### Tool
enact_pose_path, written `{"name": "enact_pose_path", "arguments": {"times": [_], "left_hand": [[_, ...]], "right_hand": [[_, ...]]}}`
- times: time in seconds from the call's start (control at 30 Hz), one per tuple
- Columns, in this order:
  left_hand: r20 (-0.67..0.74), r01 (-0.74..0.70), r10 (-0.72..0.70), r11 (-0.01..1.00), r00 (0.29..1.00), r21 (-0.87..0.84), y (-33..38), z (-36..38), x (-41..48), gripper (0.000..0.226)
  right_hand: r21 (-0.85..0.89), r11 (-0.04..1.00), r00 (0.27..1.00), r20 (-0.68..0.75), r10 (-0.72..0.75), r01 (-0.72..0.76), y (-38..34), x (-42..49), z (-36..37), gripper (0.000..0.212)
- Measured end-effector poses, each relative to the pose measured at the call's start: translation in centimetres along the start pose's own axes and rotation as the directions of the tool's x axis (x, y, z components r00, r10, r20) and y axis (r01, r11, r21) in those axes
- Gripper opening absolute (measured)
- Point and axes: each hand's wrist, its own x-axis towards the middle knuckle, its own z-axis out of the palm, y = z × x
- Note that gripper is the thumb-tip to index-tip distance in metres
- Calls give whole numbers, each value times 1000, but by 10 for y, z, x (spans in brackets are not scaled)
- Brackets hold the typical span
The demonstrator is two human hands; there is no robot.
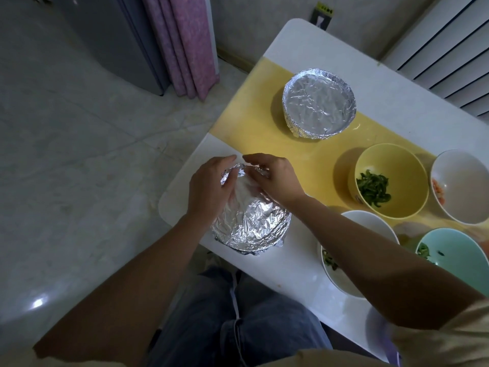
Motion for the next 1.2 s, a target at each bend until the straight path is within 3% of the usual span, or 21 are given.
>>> {"name": "enact_pose_path", "arguments": {"times": [0.33,0.47,0.63,0.8,0.97,1.07,1.2], "left_hand": [[5,-61,61,986,998,156,2,3,3,25],[-16,-59,62,987,998,148,4,3,0,22],[-8,25,-25,993,1000,113,-1,-1,-10,36],[20,22,-26,988,999,150,-2,-2,-8,25],[24,49,-51,996,998,80,0,-4,-11,29],[-6,91,-90,994,996,55,-1,-9,-16,43],[-43,67,-63,993,997,94,2,-9,-24,31]], "right_hand": [[-19,1000,998,-60,3,-4,3,1,8,16],[11,1000,1000,-11,21,-21,3,3,5,13],[60,998,997,68,20,-24,0,3,1,22],[1,1000,1000,-21,6,-6,0,3,9,17],[-58,998,996,-82,-32,28,-3,-6,10,21],[-43,998,989,-142,39,-46,2,-14,2,23],[-9,984,976,-130,176,-179,4,-17,-9,15]]}}
